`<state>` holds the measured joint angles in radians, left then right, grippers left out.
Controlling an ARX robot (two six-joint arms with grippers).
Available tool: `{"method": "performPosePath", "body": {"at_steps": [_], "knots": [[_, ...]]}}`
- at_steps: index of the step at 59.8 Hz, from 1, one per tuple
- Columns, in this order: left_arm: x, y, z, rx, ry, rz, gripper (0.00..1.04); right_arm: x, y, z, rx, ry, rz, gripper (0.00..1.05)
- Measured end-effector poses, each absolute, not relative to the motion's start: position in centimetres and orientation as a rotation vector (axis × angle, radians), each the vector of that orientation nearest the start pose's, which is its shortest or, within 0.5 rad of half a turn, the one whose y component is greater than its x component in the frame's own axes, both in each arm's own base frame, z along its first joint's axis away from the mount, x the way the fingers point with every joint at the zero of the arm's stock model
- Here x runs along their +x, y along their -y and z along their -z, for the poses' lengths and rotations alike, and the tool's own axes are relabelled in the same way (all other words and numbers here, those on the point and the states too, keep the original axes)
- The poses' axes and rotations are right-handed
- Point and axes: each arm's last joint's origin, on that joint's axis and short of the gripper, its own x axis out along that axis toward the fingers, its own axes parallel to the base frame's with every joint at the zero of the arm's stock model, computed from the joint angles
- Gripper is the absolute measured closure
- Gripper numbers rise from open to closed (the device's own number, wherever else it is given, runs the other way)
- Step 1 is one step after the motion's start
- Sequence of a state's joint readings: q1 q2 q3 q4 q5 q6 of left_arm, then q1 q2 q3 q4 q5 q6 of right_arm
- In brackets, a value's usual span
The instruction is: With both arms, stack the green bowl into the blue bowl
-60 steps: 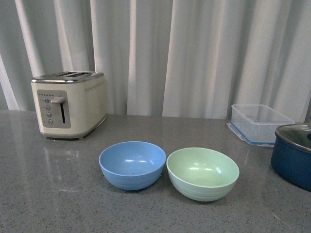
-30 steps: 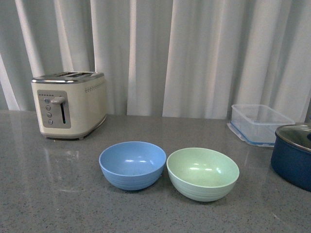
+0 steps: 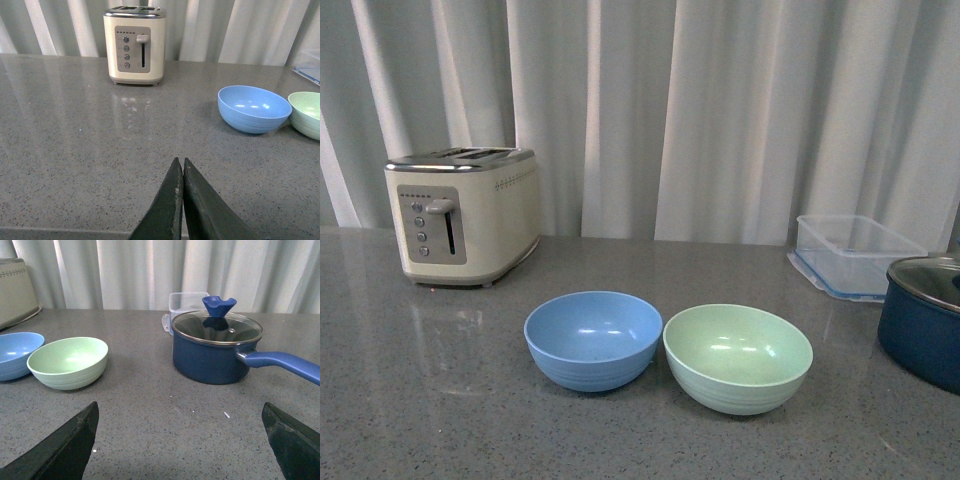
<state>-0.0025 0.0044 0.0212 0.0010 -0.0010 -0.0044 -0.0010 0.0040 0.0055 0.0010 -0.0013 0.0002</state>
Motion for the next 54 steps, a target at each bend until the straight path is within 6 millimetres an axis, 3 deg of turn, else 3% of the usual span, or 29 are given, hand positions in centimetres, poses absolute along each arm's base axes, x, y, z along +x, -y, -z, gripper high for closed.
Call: {"method": "performPosePath", "body": {"at_steps": [3, 11, 19, 24, 36, 54], "knots": [[9.7, 0.0, -17.0, -0.005, 0.018, 0.002, 1.01, 9.8, 0.0, -16.5, 0.0, 0.002, 0.0, 0.1], [9.7, 0.0, -17.0, -0.005, 0.018, 0.002, 0.76, 9.8, 0.0, -16.5, 0.004, -0.009, 0.004, 0.1], [9.7, 0.0, -17.1, -0.004, 0.019, 0.002, 0.51, 10.4, -0.4, -17.3, 0.036, -0.599, 0.049, 0.1], [9.7, 0.0, -17.1, -0.004, 0.018, 0.002, 0.38, 12.0, -1.2, -17.9, 0.01, -0.751, 0.023, 0.1], [9.7, 0.0, -17.1, -0.004, 0.018, 0.002, 0.06, 17.1, -3.9, -21.3, -0.024, -0.731, -0.077, 0.1], [9.7, 0.0, -17.1, -0.004, 0.018, 0.002, 0.07, 26.1, -6.4, -24.0, 0.098, -0.817, -0.058, 0.1]]}}
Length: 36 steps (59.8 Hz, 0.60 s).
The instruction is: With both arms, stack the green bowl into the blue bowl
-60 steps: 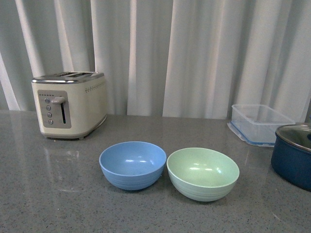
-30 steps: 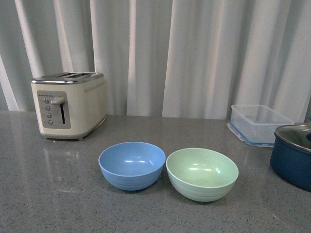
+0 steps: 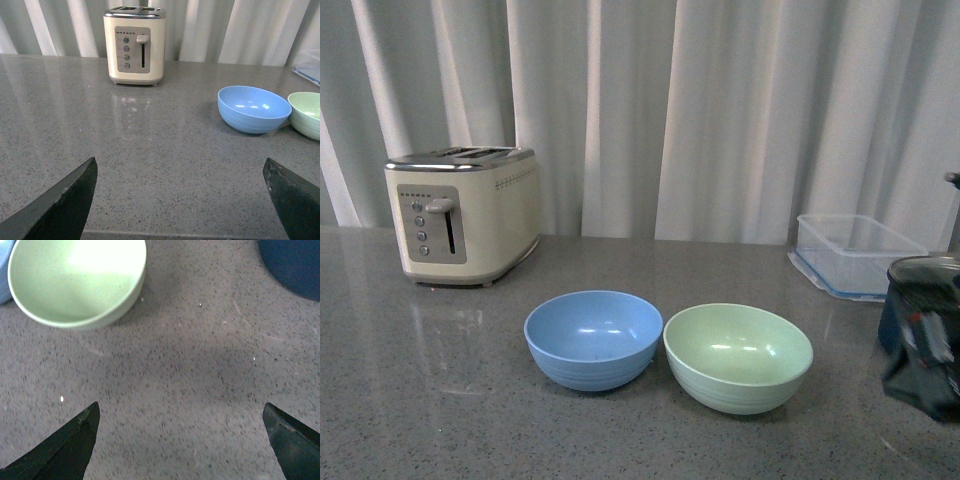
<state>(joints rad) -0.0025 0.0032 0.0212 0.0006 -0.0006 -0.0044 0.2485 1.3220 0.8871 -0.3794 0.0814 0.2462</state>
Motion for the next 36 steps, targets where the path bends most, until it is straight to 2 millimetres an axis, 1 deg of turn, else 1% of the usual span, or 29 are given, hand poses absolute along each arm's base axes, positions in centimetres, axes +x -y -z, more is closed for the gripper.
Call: {"method": "performPosePath", "body": {"at_steps": [6, 16, 27, 36], "knots": [[9.7, 0.0, -17.1, -0.004, 0.018, 0.002, 0.07, 28.6, -6.9, -24.2, 0.128, -0.839, -0.044, 0.1], [9.7, 0.0, -17.1, -0.004, 0.018, 0.002, 0.07, 31.8, -7.7, -24.2, 0.139, -0.852, -0.042, 0.1], [9.7, 0.0, -17.1, -0.004, 0.018, 0.002, 0.07, 34.5, -8.3, -23.4, 0.136, -0.87, -0.035, 0.1], [9.7, 0.0, -17.1, -0.004, 0.018, 0.002, 0.07, 36.1, -8.6, -22.4, 0.129, -0.895, -0.032, 0.1]]}}
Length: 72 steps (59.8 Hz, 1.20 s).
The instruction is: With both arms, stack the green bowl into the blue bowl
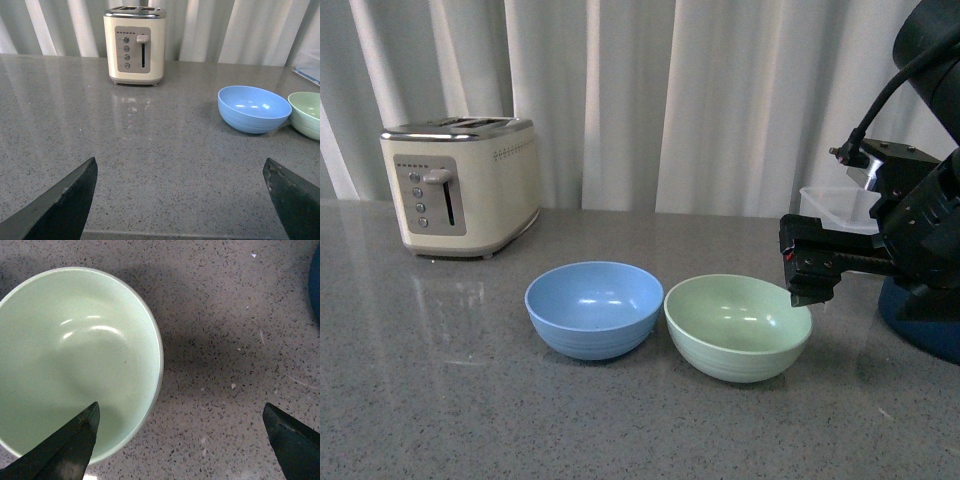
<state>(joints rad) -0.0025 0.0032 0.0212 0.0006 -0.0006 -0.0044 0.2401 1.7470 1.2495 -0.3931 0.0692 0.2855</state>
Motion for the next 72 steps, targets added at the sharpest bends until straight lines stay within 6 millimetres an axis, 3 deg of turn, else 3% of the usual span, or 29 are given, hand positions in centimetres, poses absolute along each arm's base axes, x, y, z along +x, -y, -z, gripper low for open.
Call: {"method": "performPosePath", "body": {"at_steps": [27, 59, 72], "knots": [[9.7, 0.0, -17.1, -0.004, 0.018, 0.002, 0.07, 39.7, -9.6, -20.9, 0.119, -0.918, -0.066, 0.1], [9.7, 0.0, -17.1, -0.004, 0.018, 0.002, 0.07, 41.3, -9.7, -19.1, 0.1, -0.927, -0.085, 0.1], [9.7, 0.0, -17.1, -0.004, 0.018, 0.002, 0.07, 41.5, -9.7, -18.7, 0.112, -0.914, -0.107, 0.48]]}}
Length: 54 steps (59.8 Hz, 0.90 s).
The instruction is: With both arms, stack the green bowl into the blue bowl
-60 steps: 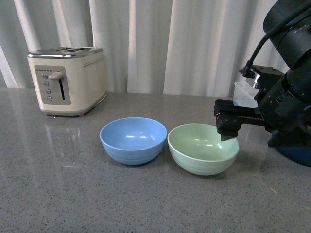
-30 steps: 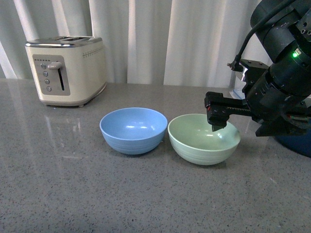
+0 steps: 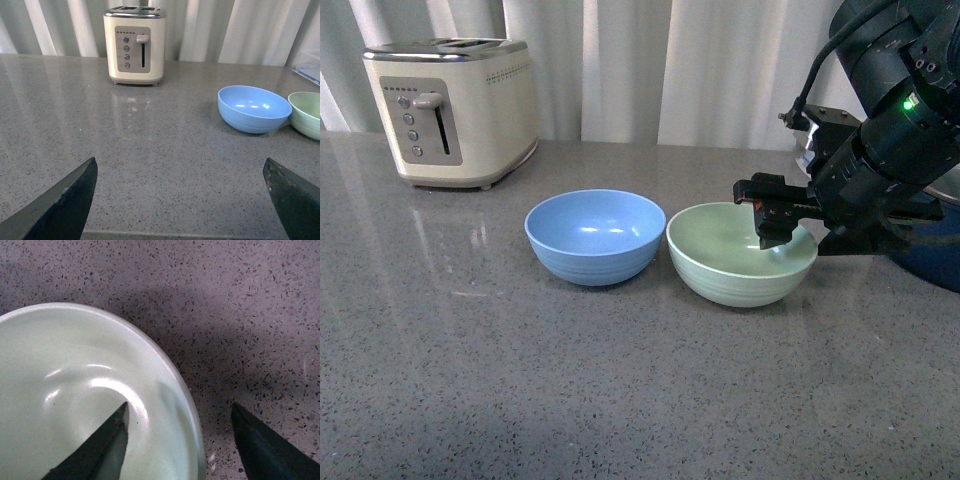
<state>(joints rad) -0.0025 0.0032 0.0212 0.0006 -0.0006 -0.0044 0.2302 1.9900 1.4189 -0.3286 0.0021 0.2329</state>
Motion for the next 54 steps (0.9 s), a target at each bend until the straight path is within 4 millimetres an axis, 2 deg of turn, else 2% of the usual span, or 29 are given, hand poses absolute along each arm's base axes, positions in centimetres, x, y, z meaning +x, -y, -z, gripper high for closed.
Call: {"method": "performPosePath", "body": {"at_steps": [16, 23, 39, 49, 54], "knots": [[9.7, 0.0, -17.1, -0.004, 0.018, 0.002, 0.07, 41.0, -9.5, -17.5, 0.109, -0.932, -0.102, 0.87], [9.7, 0.0, -17.1, -0.004, 0.018, 0.002, 0.07, 40.9, -9.3, -18.2, 0.113, -0.903, -0.109, 1.02], [9.7, 0.0, -17.1, -0.004, 0.018, 0.002, 0.07, 40.9, -8.4, -21.1, 0.044, -0.83, -0.121, 1.03], [9.7, 0.0, -17.1, -0.004, 0.019, 0.002, 0.07, 41.6, -8.0, -24.3, 0.033, -0.773, -0.132, 1.03], [9.7, 0.0, -17.1, -0.004, 0.018, 0.002, 0.07, 41.6, -8.8, -26.7, 0.033, -0.731, -0.172, 1.03]]}}
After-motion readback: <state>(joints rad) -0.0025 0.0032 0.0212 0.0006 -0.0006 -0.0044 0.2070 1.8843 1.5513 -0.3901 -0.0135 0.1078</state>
